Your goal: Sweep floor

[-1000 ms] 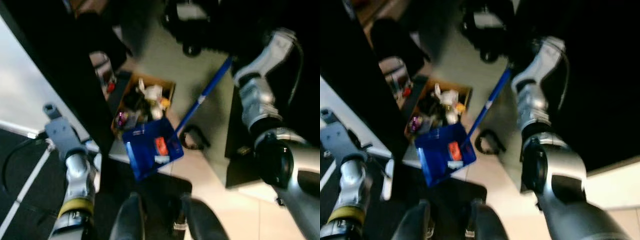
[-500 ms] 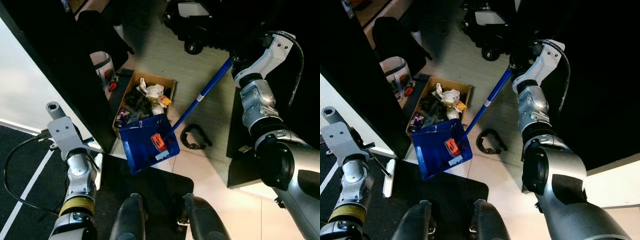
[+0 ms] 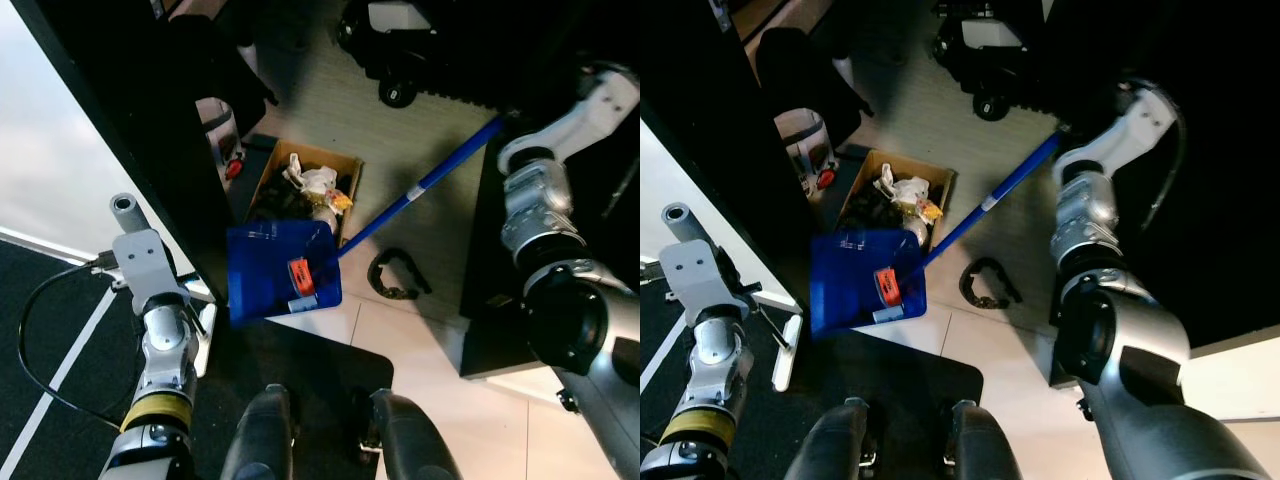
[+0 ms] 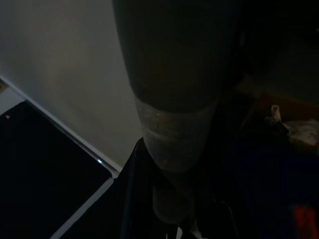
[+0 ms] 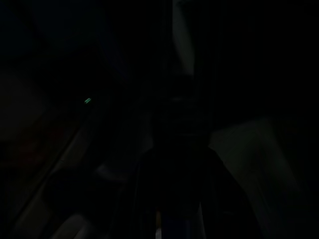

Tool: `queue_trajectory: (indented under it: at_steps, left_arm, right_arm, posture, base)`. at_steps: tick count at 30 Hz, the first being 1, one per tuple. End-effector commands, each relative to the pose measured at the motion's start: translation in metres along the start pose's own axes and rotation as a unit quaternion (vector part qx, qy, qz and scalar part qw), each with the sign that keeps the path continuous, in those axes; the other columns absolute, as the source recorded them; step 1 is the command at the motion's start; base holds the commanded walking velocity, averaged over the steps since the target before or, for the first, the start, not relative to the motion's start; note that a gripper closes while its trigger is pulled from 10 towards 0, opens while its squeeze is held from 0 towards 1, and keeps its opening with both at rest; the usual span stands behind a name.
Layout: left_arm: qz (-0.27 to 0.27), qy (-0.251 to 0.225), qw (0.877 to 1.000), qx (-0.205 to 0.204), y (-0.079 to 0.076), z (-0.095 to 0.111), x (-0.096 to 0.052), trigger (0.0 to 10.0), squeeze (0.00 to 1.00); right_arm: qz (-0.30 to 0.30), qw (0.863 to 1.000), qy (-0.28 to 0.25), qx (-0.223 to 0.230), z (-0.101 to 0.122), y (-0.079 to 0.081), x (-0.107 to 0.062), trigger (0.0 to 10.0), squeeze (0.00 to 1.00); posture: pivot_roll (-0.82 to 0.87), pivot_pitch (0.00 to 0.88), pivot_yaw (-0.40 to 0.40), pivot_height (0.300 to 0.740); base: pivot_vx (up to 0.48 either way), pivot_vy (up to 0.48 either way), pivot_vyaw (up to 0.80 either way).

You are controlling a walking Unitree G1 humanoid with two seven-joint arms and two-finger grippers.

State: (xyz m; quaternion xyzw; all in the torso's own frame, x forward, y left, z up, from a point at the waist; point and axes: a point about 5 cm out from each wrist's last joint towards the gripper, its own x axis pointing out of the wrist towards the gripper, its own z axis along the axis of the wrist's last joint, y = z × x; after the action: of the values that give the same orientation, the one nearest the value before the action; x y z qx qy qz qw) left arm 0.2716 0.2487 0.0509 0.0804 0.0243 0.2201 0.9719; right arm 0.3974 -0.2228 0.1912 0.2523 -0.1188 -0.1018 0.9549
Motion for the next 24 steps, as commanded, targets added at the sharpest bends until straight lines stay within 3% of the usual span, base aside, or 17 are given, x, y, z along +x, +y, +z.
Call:
queue_trajectory:
  at_steps: [1,3,5,6,7,9,12,14,18,20,24]
  left_arm:
    - [0.019,0.028,0.997,0.063,0.013,-0.013,-0.006,10.0,0.0]
    - [0.118,0.062,0.986,0.1,0.046,-0.023,-0.008,10.0,0.0]
    - [0.118,0.062,0.986,0.1,0.046,-0.023,-0.008,10.0,0.0]
    - [0.157,0.075,0.978,0.116,0.059,-0.026,-0.011,10.0,0.0]
    - [0.157,0.075,0.978,0.116,0.059,-0.026,-0.011,10.0,0.0]
    - [0.211,0.084,0.962,0.15,0.079,-0.024,-0.014,10.0,0.0]
    - [0.227,0.085,0.956,0.164,0.086,-0.022,-0.015,10.0,0.0]
    - [0.241,0.099,0.95,0.171,0.098,-0.025,-0.015,10.0,0.0]
    - [0.197,0.104,0.966,0.133,0.088,-0.03,-0.013,10.0,0.0]
    - [0.194,0.101,0.967,0.13,0.079,-0.03,-0.013,10.0,0.0]
    - [0.205,0.1,0.965,0.132,0.075,-0.029,-0.014,10.0,0.0]
  right_arm:
    - [-0.034,0.999,-0.034,-0.017,0.016,-0.007,0.004,10.0,0.0]
    - [-0.058,0.997,-0.04,-0.032,0.018,-0.01,0.003,10.0,0.0]
    - [-0.058,0.997,-0.04,-0.032,0.018,-0.01,0.003,10.0,0.0]
    - [-0.064,0.997,-0.041,-0.035,0.018,-0.011,0.003,10.0,0.0]
    - [-0.064,0.997,-0.041,-0.035,0.018,-0.011,0.003,10.0,0.0]
    - [-0.066,0.996,-0.037,-0.039,0.015,-0.011,0.002,10.0,0.0]
    - [-0.066,0.996,-0.035,-0.041,0.013,-0.011,0.001,10.0,0.0]
    - [-0.068,0.996,-0.032,-0.041,0.012,-0.011,0.001,10.0,0.0]
    - [-0.07,0.996,-0.029,-0.044,0.01,-0.01,0.001,10.0,0.0]
    - [-0.072,0.996,-0.027,-0.048,0.009,-0.009,0.001,10.0,0.0]
    - [-0.072,0.996,-0.026,-0.051,0.009,-0.009,0.001,10.0,0.0]
  posture:
    - [0.1,0.091,-0.086,0.74]
    - [0.1,0.09,-0.088,0.74]
    - [0.1,0.09,-0.088,0.74]
    - [0.1,0.09,-0.089,0.74]
    - [0.1,0.09,-0.089,0.74]
    - [0.11,0.097,-0.094,0.74]
    - [0.11,0.097,-0.094,0.74]
    - [0.12,0.103,-0.097,0.74]
    - [0.13,0.107,-0.107,0.74]
    - [0.12,0.11,-0.109,0.74]
    - [0.12,0.11,-0.11,0.74]
  base:
    - [0.0,0.0,0.0]
    - [0.0,0.0,0.0]
    - [0.0,0.0,0.0]
    - [0.0,0.0,0.0]
    - [0.0,0.0,0.0]
    - [0.0,0.0,0.0]
    - [0.0,0.0,0.0]
    - [0.0,0.0,0.0]
    - [0.0,0.0,0.0]
    - [0.0,0.0,0.0]
    - [0.0,0.0,0.0]
